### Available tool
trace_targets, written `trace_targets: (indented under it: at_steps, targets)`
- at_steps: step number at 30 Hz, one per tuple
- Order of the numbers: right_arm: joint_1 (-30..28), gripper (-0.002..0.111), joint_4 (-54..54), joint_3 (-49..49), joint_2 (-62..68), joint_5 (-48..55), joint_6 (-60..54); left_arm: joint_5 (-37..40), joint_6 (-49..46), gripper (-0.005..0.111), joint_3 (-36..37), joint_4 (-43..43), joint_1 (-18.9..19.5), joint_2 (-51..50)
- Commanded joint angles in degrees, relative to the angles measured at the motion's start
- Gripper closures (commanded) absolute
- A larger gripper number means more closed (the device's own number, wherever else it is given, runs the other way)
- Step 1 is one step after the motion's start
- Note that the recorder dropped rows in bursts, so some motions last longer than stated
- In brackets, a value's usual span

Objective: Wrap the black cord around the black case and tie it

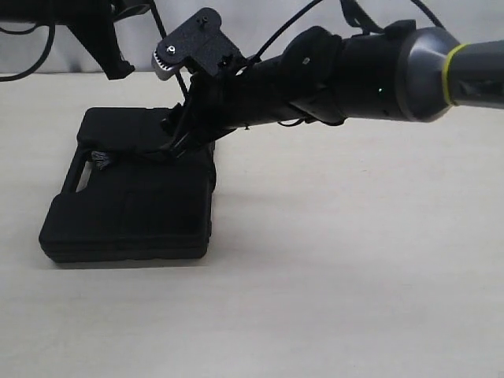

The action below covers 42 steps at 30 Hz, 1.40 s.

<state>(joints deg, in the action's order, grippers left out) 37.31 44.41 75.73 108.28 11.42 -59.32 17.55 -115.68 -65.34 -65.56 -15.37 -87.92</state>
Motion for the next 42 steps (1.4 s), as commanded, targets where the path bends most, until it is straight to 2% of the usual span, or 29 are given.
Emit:
trace_targets:
  at_steps: [1,2,4,6,38,40,42]
  targets:
    - [-1.69,0.063,0.07,-0.17,1.23,-0.53,1.12,-0.89,0.75,0.107,-0.09,-1.32,-0.01,0.96]
    - [-2.29,0.077,0.07,-0.17,2.27,-1.14,1.12,-0.38,0.75,0.107,-0.09,-1.32,-0.01,0.96]
    - [-2.79,0.094,0.07,-0.17,3.31,-2.04,1.12,-0.38,0.75,0.107,-0.09,-1.32,-0.01,0.96]
    - [-2.79,0.104,-0.23,-0.55,3.55,-2.5,1.12,-0.38,0.75,0.107,-0.09,-1.32,-0.01,0.96]
    - [-2.79,0.104,-4.56,-0.55,8.62,3.54,-3.06,-2.17,0.75,0.107,-0.09,-1.29,-0.01,0.96]
    - [-2.79,0.099,-5.93,-0.55,8.62,3.78,-2.95,-3.14,0.75,0.107,-0.09,-1.29,-0.01,0.96]
    - [-2.79,0.086,-5.93,-0.55,8.29,3.78,-2.95,-3.14,0.75,0.107,-0.09,-1.29,-0.01,0.96]
